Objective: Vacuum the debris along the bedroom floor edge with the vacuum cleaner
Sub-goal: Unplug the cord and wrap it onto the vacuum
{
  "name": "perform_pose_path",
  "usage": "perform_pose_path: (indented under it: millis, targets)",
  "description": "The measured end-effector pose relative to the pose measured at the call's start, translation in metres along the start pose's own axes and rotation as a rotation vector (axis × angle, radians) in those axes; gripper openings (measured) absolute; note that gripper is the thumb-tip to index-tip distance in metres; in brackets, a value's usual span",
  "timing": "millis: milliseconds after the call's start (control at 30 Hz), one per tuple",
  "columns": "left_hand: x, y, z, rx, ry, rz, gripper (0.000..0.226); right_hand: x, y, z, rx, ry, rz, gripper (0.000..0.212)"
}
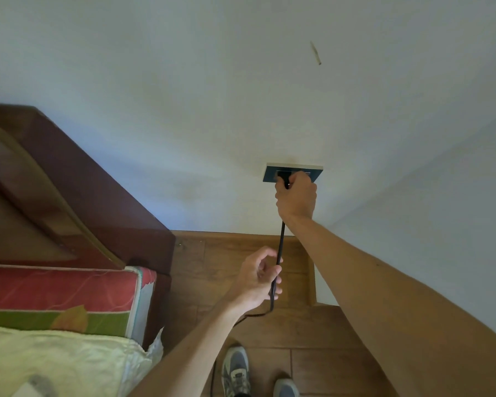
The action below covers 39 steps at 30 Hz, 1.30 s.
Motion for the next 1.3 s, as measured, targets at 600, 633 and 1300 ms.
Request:
perform_pose_path:
  millis: [600,633,1300]
  targets:
    - [-0.007,-0.012,0.002,-0.044,-0.007,0.007,0.006,0.002,-0.006,-0.001,-0.039,0.045,0.029,0.017]
    - [-0.009,-0.012,0.001,-0.046,-0.007,0.009,0.006,0.002,-0.006,0.0,-0.032,0.05,0.035,0.017]
    - [0.003,-0.017,0.004,-0.073,-0.046,0.068,0.01,0.003,-0.003,-0.001,-0.077,0.042,-0.015,0.015]
Point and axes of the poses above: each hand's wrist, its own y-axis towards the middle knuckle, its own x-axis out of the palm, z = x × y, the point moved 10 cm from there along y, towards the middle knuckle
